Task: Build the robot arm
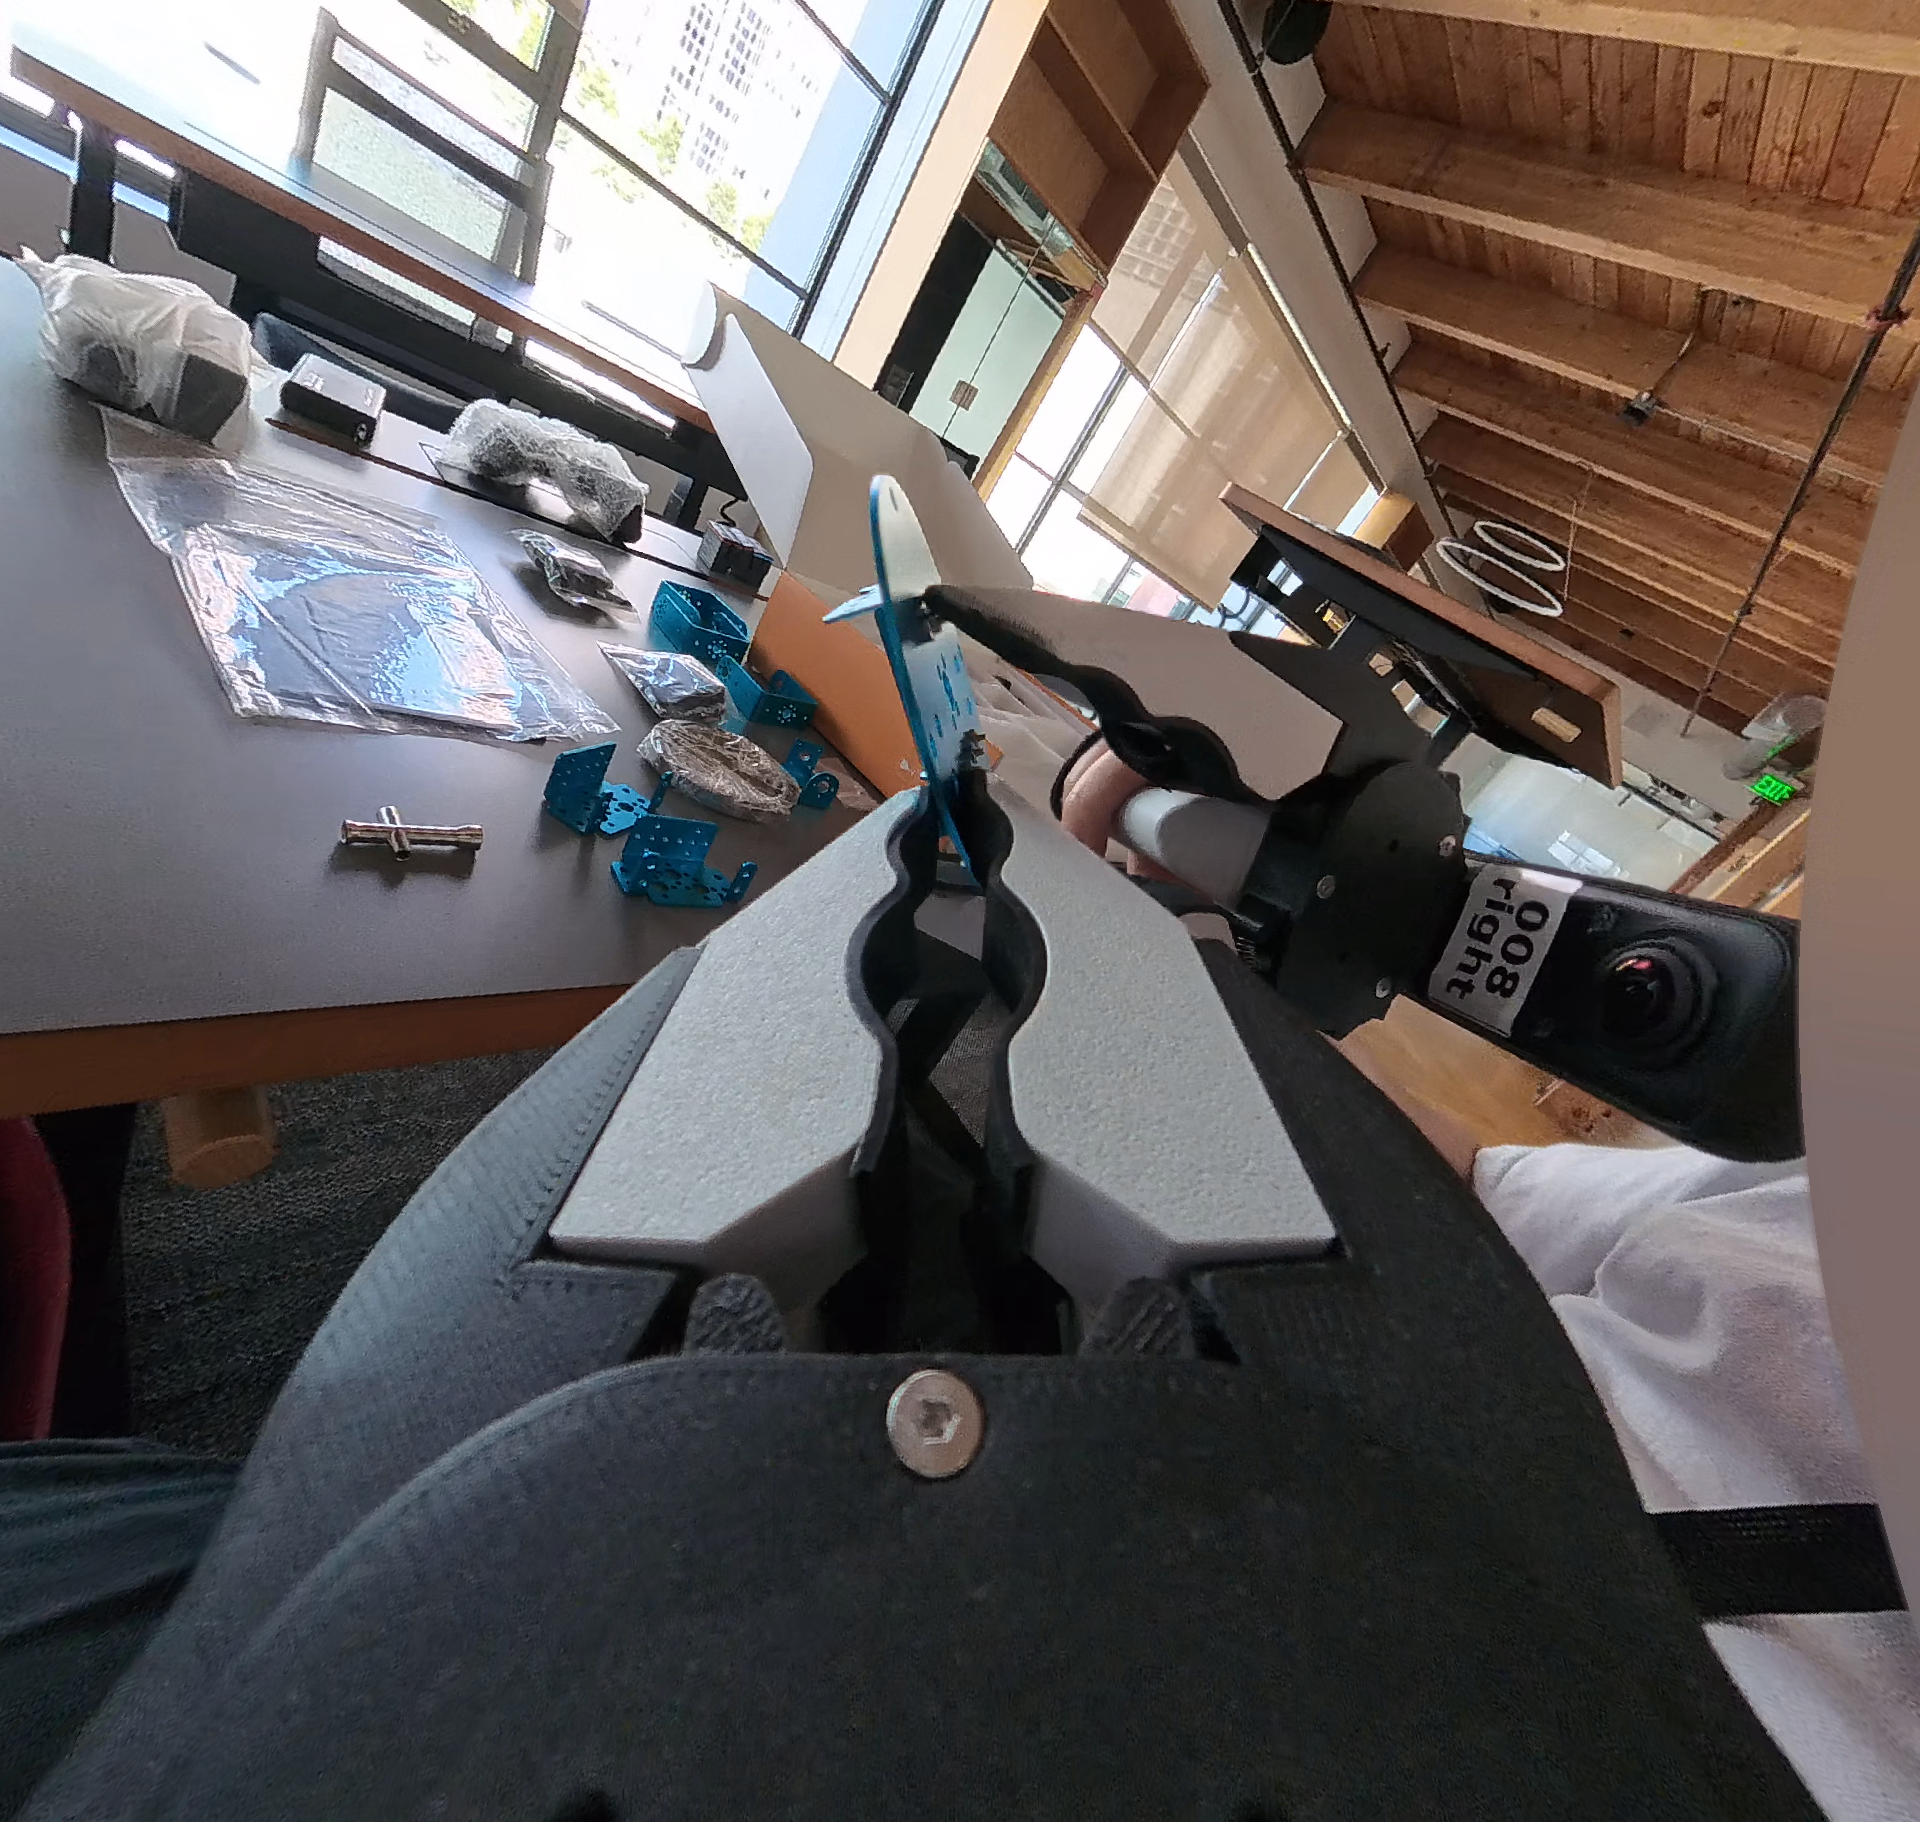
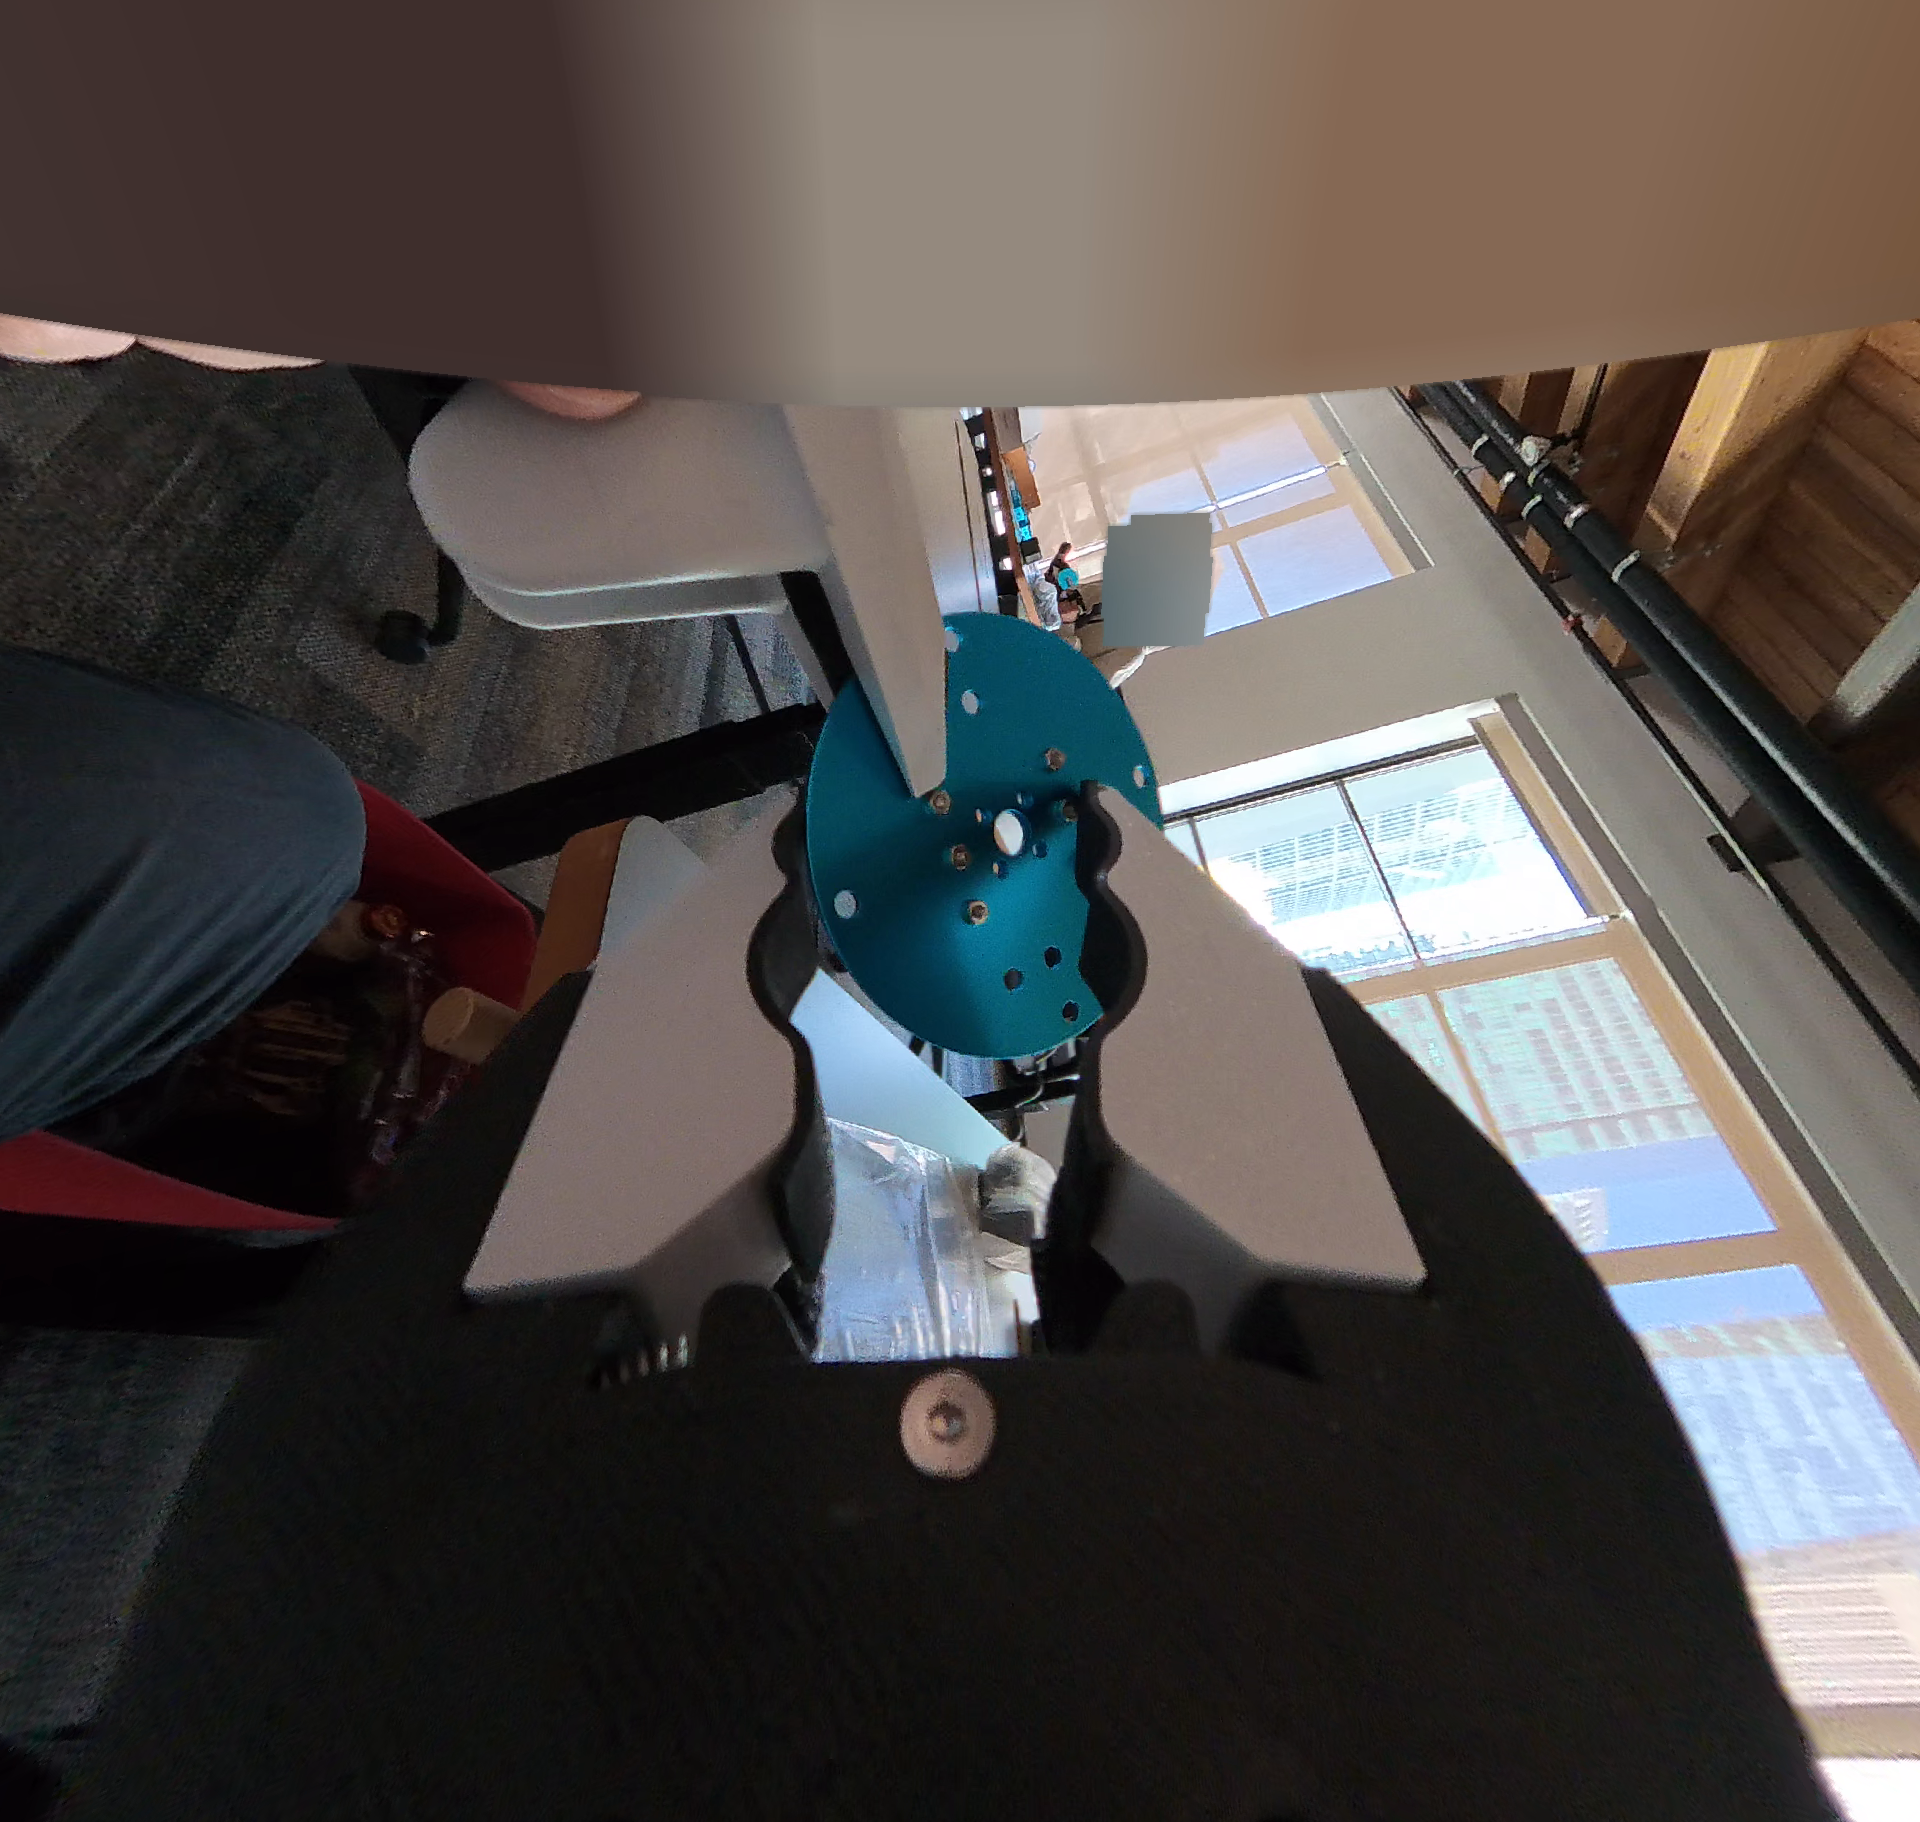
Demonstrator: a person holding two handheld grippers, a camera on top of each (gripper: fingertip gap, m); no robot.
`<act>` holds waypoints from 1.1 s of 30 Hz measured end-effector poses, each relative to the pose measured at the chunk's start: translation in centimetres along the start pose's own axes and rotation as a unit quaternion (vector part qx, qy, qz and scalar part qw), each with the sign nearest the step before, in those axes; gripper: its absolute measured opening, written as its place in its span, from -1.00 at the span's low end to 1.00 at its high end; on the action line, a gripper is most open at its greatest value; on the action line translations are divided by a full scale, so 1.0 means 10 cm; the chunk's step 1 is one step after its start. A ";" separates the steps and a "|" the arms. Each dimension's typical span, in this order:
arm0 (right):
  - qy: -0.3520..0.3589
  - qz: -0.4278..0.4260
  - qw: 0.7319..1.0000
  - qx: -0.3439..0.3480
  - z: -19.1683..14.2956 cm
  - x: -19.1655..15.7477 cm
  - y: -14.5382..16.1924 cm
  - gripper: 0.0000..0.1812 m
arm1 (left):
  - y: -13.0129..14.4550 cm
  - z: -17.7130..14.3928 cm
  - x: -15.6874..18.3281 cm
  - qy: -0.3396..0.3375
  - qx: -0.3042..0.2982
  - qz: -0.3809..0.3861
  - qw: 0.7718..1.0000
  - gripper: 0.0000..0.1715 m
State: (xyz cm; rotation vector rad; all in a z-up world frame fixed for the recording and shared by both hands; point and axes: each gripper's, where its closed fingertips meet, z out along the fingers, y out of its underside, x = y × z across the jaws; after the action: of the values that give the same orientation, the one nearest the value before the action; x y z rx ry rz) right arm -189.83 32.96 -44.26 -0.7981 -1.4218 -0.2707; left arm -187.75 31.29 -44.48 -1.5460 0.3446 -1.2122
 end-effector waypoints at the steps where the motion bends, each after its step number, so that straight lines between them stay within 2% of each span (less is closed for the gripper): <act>1: -0.001 0.008 1.000 -0.001 0.00 0.00 0.00 -0.47 | 0.00 0.00 0.00 -0.002 0.002 0.001 1.000 -0.96; 7: 0.008 0.029 1.000 -0.004 0.00 0.02 0.00 -0.50 | -0.03 -0.01 0.00 -0.003 0.015 0.000 1.000 -0.96; 9: 0.017 0.032 0.999 -0.001 -0.01 0.02 -0.02 -0.64 | -0.04 -0.01 0.00 -0.002 0.021 -0.004 1.000 -0.95; 10: 0.023 0.026 0.999 -0.005 -0.01 0.02 -0.01 -0.65 | -0.04 -0.01 0.00 -0.002 0.020 -0.006 1.000 -0.96; 14: 0.045 0.041 0.998 -0.005 -0.01 0.04 0.00 -0.58 | -0.04 -0.01 0.00 0.002 0.016 -0.012 1.000 -0.96; 17: 0.059 0.014 0.998 -0.011 -0.01 0.07 0.03 -0.31 | 0.01 0.01 -0.02 -0.009 0.001 0.002 1.000 -0.96; 21: 0.039 -0.008 0.999 -0.006 0.00 0.00 0.04 -0.44 | 0.03 0.02 -0.01 -0.008 -0.006 0.008 1.000 -0.96; 26: 0.051 0.010 0.999 0.002 -0.03 0.05 0.02 -0.48 | -0.01 0.03 0.03 -0.008 0.000 0.024 1.000 -0.96; 29: 0.095 0.001 0.995 0.012 -0.07 0.17 -0.03 -0.65 | -0.12 0.05 0.10 0.000 0.011 0.052 0.999 -0.95; 31: 0.149 -0.010 0.988 0.026 -0.11 0.37 -0.06 -0.63 | -0.28 0.11 0.20 0.008 0.010 0.104 0.995 -0.96; 33: 0.222 -0.025 0.974 0.048 -0.19 0.71 -0.12 -0.49 | -0.51 0.19 0.38 0.023 0.003 0.173 0.985 -0.96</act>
State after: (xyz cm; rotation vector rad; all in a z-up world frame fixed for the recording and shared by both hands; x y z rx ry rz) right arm -187.90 32.92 -37.06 -0.5783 -1.0254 -0.3897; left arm -186.33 31.39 -38.00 -1.3849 0.6138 -0.9749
